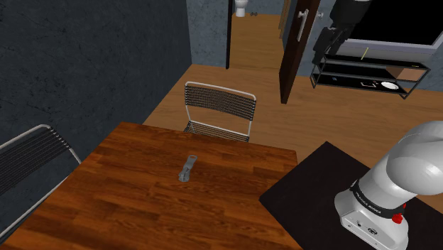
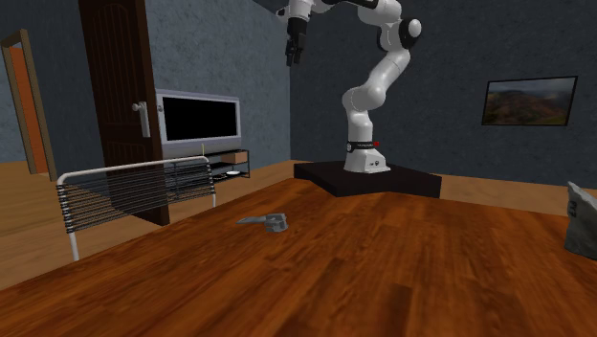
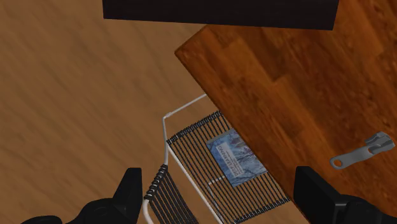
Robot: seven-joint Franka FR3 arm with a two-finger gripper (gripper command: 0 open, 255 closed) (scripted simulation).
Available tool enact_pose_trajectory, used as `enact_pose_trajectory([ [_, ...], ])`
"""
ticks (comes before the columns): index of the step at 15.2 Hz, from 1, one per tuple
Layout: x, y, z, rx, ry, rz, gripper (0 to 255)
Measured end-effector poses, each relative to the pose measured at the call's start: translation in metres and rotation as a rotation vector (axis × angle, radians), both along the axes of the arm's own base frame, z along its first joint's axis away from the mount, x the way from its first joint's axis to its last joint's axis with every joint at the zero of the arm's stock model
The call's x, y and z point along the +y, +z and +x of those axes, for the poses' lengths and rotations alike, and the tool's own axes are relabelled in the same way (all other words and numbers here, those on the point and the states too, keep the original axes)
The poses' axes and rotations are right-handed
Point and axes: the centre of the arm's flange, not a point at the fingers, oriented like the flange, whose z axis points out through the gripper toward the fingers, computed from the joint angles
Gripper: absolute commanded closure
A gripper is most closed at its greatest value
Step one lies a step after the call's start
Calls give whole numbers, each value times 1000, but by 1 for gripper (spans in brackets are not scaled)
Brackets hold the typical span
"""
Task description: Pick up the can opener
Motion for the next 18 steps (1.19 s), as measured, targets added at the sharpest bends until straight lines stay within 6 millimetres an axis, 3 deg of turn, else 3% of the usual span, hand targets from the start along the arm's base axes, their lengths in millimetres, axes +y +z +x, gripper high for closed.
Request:
enact_pose_trajectory([
  [4,18,-20,7,9,-28,6,0],
  [18,140,-140,61,63,-225,45,0],
])
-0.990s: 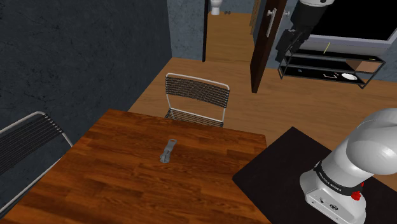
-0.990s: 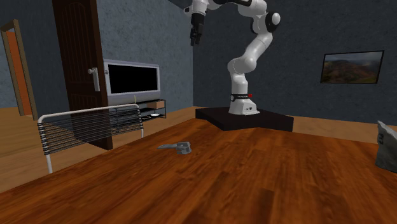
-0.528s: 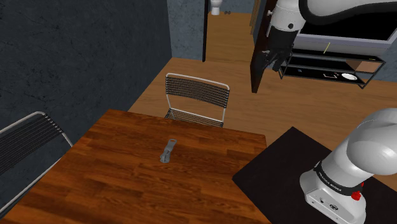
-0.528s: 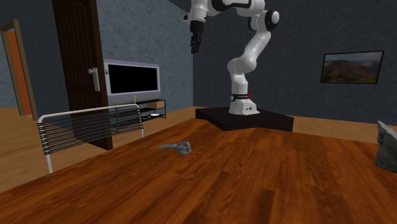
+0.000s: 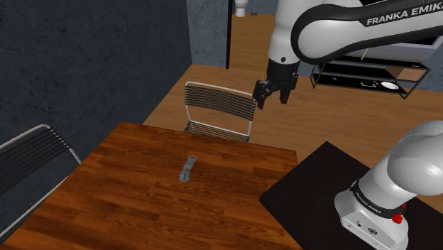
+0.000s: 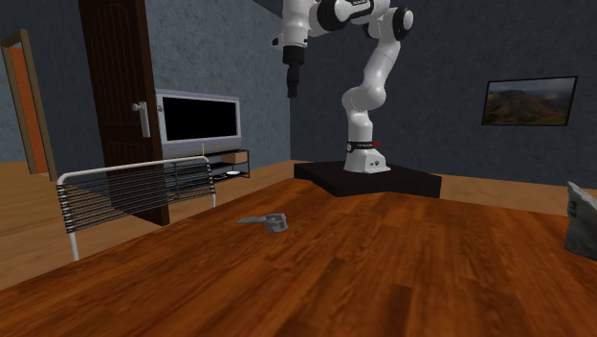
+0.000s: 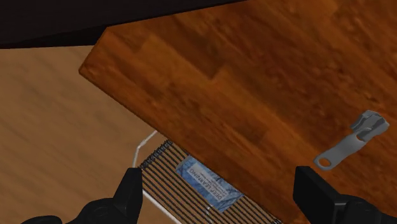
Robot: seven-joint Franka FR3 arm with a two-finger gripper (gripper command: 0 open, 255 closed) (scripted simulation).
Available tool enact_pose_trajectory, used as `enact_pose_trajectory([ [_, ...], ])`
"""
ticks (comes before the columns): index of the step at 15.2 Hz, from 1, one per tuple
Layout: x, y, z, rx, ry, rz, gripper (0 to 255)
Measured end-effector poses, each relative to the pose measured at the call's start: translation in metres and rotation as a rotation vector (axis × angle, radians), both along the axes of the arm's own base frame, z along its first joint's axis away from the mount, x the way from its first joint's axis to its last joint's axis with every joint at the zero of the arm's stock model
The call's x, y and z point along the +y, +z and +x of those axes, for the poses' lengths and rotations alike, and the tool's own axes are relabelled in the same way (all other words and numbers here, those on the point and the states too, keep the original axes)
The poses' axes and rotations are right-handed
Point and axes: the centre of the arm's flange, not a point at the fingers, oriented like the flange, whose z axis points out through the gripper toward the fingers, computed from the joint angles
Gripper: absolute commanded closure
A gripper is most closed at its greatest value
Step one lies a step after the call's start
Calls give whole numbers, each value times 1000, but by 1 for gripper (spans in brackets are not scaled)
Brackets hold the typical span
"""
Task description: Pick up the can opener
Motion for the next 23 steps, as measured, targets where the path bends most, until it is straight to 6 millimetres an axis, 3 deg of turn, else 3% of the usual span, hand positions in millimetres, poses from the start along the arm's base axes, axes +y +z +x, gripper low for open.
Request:
enact_pose_trajectory([
  [23,184,-204,123,90,-327,68,0],
])
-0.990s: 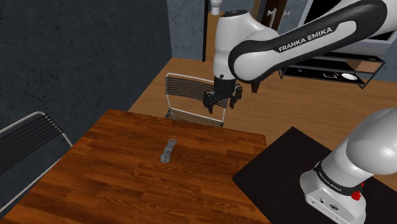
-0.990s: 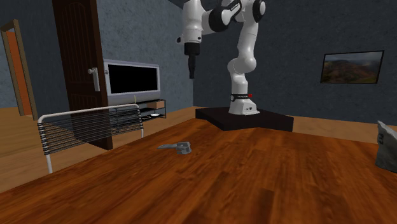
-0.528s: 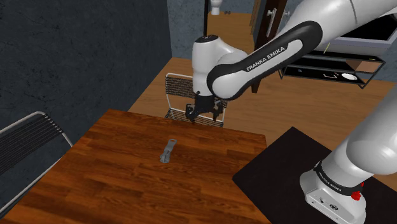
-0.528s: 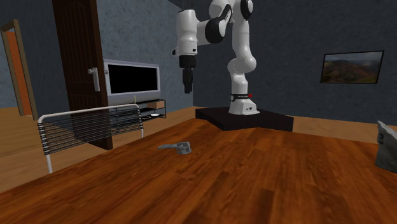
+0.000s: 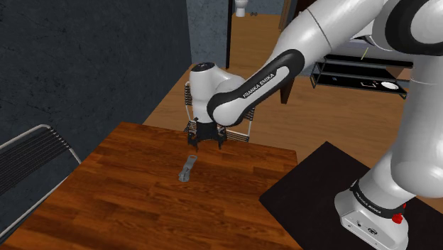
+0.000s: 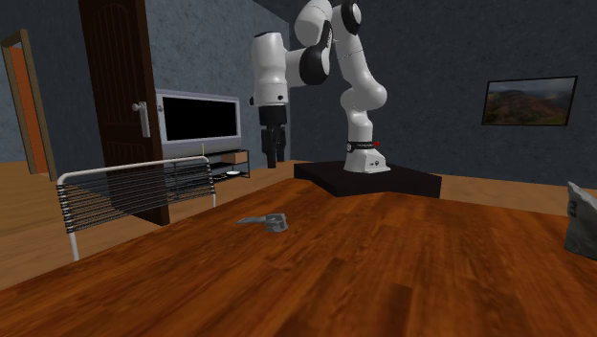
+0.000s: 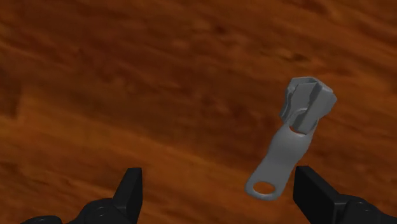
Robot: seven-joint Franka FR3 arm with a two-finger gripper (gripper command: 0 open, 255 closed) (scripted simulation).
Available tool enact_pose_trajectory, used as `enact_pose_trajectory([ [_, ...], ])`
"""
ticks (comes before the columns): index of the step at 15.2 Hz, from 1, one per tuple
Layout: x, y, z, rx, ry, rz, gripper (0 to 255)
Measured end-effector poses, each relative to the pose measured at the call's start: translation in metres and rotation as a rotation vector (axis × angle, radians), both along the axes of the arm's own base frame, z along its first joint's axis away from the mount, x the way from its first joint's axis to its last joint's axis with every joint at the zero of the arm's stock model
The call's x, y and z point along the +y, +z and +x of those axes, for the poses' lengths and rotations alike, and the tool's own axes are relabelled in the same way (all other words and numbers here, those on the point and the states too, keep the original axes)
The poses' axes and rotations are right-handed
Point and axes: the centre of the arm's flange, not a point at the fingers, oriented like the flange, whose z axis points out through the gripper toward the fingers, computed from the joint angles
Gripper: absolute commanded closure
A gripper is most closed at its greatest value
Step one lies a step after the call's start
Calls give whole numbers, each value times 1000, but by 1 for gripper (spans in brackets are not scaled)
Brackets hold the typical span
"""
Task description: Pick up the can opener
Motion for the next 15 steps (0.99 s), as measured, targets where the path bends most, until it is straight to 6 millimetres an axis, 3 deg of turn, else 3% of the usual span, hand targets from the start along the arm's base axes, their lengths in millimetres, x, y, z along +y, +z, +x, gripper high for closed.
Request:
enact_pose_trajectory([
  [8,59,-73,55,32,-115,23,0],
  [15,67,-113,64,38,-137,26,0],
])
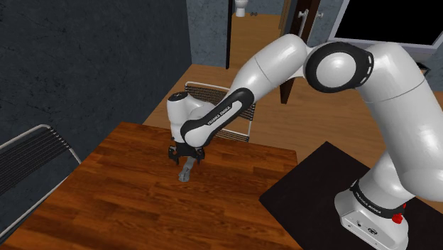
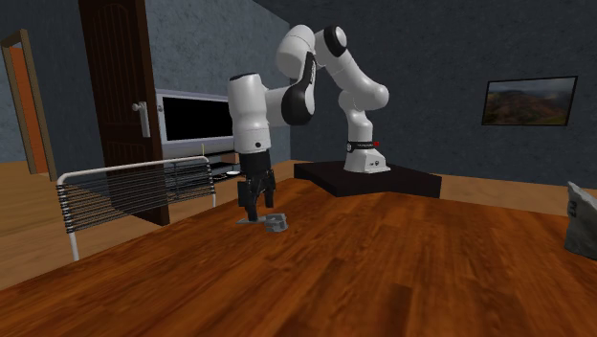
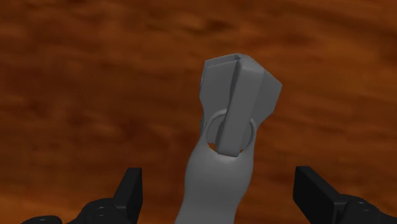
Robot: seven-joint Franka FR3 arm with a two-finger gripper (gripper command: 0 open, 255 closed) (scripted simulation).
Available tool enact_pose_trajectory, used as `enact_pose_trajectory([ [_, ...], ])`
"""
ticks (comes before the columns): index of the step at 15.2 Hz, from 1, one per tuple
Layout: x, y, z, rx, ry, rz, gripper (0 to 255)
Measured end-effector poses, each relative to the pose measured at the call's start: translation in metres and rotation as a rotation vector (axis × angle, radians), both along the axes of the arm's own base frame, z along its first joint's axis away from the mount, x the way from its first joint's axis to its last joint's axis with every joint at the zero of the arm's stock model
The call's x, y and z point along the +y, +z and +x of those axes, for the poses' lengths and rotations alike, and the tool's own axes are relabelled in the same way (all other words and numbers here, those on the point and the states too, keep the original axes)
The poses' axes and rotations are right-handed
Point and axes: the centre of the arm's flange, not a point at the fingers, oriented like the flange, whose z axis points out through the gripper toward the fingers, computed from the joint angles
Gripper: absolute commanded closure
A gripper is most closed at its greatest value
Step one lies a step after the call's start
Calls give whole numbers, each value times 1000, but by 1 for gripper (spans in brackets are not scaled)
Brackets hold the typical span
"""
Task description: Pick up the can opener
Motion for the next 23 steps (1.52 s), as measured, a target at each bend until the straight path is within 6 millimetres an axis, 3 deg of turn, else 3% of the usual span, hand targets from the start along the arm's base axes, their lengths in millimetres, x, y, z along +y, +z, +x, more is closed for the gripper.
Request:
enact_pose_trajectory([
  [2,0,-10,0,0,0,0,0],
  [3,0,-13,0,0,0,0,255],
  [13,0,-15,0,0,0,0,255],
  [23,0,34,0,-1,0,0,255],
])
